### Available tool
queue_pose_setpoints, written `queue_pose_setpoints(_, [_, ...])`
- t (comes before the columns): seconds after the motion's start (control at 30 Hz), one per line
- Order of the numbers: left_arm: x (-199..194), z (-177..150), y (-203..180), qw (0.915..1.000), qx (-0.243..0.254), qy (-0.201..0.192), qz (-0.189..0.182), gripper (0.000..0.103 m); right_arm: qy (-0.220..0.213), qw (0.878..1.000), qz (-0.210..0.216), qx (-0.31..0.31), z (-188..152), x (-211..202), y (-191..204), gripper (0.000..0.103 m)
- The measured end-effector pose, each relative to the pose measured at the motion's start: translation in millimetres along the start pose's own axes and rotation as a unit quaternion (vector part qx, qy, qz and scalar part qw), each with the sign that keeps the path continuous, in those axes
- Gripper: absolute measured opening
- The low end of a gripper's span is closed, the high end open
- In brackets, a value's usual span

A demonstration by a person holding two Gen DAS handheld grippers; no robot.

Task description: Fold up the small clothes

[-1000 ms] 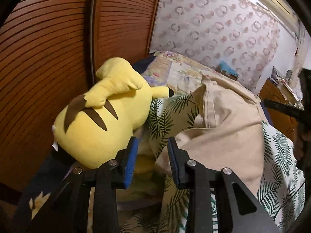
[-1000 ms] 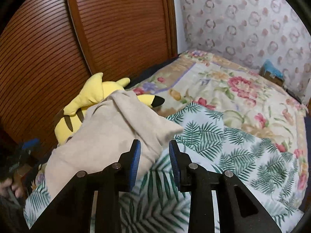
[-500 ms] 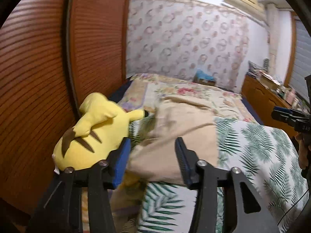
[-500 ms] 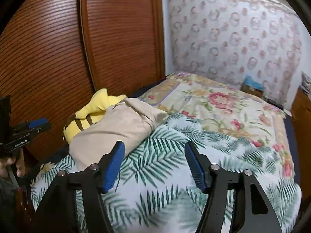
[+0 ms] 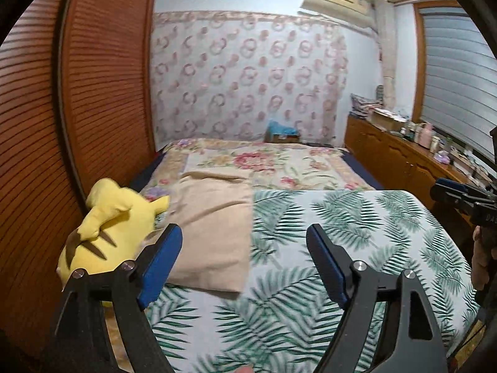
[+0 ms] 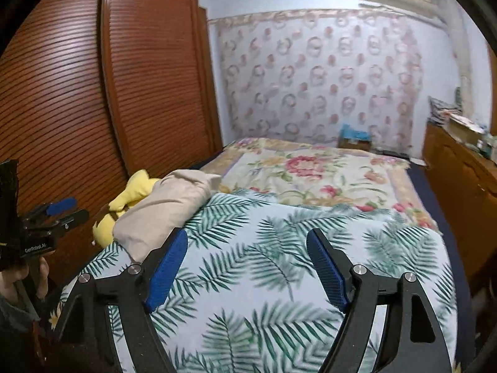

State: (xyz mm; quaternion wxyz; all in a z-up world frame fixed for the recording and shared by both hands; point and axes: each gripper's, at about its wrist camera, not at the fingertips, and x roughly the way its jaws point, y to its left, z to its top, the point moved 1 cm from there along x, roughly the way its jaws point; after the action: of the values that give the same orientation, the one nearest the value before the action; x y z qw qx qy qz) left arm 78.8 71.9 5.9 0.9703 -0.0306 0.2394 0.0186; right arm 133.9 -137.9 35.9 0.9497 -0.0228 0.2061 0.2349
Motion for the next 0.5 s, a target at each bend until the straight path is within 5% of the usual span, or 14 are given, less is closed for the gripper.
queue_pose_setpoints(0.5, [-9, 8, -62, 0.9990, 0.036, -0.012, -0.023, 0.083, -0.039, 0.998, -0.048, 0.028, -24, -30, 2, 0.080])
